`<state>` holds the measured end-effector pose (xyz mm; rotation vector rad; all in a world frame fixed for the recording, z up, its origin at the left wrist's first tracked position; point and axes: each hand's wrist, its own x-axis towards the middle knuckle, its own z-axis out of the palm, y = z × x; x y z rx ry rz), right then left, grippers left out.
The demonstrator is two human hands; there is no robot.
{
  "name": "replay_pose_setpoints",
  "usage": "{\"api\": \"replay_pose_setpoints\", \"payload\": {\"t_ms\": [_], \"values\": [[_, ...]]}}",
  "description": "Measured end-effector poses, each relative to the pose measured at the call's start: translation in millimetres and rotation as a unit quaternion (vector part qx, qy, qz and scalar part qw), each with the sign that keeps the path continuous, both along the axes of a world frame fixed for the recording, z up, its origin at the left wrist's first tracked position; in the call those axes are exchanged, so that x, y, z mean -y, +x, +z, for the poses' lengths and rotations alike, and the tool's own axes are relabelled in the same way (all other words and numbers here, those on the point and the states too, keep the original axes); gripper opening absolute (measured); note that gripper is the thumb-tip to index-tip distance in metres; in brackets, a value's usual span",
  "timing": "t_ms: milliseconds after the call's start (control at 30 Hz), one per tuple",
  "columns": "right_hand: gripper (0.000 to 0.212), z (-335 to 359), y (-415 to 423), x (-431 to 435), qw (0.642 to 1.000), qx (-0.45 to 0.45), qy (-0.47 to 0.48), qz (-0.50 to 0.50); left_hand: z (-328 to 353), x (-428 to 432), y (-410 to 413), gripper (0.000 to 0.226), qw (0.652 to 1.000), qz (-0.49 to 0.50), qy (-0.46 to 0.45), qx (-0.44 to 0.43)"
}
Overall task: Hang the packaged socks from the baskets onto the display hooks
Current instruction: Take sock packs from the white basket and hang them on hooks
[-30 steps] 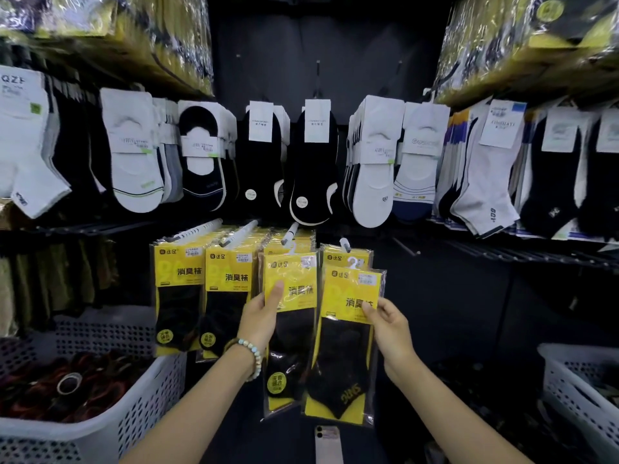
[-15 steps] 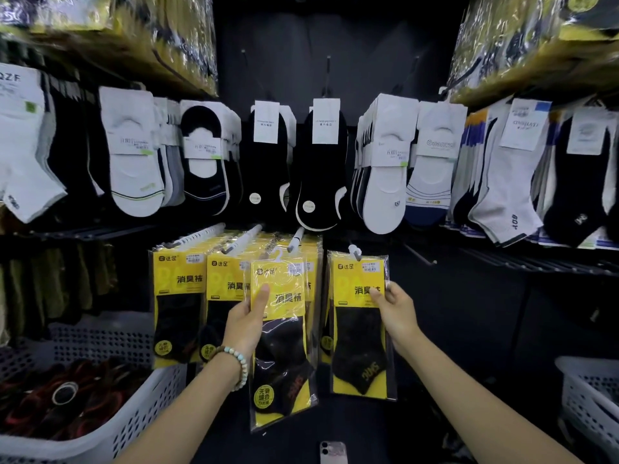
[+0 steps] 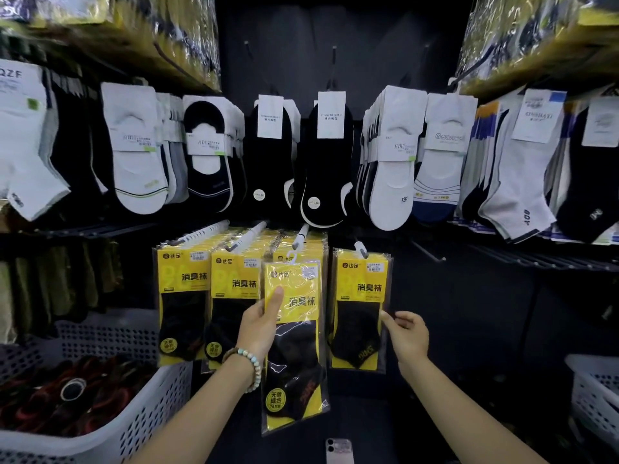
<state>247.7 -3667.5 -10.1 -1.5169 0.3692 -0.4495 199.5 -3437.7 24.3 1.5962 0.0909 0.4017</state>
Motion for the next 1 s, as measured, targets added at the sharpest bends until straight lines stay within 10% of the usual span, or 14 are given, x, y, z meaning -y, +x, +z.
{"api": "replay_pose_setpoints", "payload": {"t_ms": [400, 1000], "values": [[0.023, 31, -56, -33, 0.964, 0.065, 0.028, 0.256, 3, 61, -13, 0.008, 0.995, -0.091, 0.017, 0.032], [0.014, 47, -24, 7, 0.983, 0.115, 0.006, 0.141, -8, 90, 11, 0.043, 0.987, -0.157, 0.022, -0.009]]}}
